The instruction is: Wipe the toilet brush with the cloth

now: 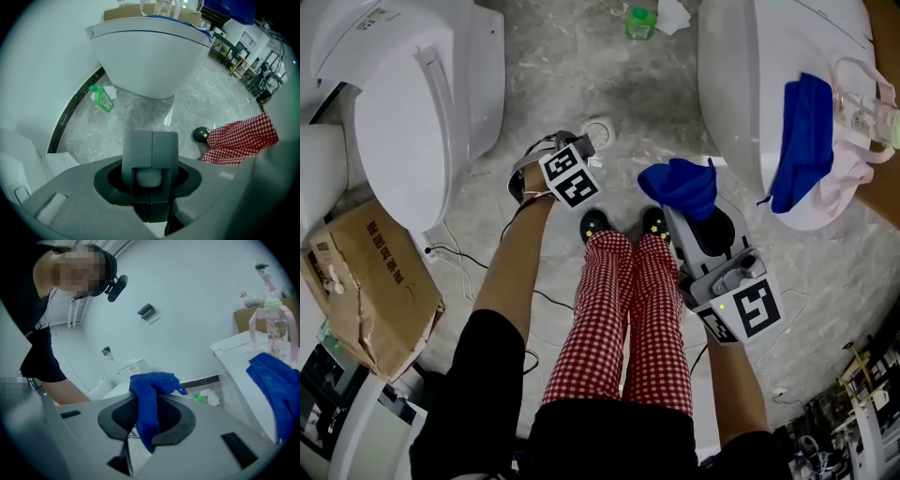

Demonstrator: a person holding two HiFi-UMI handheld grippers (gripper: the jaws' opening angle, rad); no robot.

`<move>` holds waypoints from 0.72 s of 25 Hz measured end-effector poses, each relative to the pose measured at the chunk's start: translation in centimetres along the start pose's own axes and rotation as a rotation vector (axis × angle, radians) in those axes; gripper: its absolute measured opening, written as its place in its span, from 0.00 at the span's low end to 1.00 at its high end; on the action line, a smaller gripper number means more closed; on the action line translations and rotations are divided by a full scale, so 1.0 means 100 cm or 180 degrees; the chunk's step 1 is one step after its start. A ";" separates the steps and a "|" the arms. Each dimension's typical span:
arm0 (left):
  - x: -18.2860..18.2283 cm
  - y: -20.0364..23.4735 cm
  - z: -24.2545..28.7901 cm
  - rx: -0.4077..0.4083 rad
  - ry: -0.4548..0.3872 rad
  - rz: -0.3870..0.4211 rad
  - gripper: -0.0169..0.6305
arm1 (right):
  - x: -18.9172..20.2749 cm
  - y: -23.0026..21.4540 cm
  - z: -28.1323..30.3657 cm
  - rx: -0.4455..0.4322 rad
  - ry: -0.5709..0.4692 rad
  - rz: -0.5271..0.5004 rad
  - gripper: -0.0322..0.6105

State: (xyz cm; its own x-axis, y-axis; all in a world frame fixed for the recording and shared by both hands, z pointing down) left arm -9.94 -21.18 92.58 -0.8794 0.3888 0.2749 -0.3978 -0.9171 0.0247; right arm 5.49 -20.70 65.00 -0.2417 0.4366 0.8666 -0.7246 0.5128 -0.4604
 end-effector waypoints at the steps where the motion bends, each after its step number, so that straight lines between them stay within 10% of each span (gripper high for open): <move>1: 0.000 0.000 -0.001 -0.0007 -0.0005 -0.0020 0.28 | 0.000 0.000 0.000 0.0000 -0.0002 -0.0002 0.17; 18: 0.001 -0.007 -0.025 -0.0129 -0.0121 -0.0217 0.28 | -0.001 0.022 -0.010 -0.0091 -0.0013 -0.0002 0.17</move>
State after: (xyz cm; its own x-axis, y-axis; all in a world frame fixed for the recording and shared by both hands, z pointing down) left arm -10.38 -20.30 90.21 -0.8396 0.4459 0.3102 -0.4673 -0.8841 0.0059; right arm 4.55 -18.88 63.76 -0.2439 0.4333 0.8676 -0.7060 0.5341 -0.4652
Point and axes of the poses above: the fingertips, and each gripper's own axes: z forward along the fingers, y to its left, x out of its underside, the point moved 1 cm from there along -z, backward along the fingers, and after that the axes turned 9 degrees about -y, right-handed, at the moved point
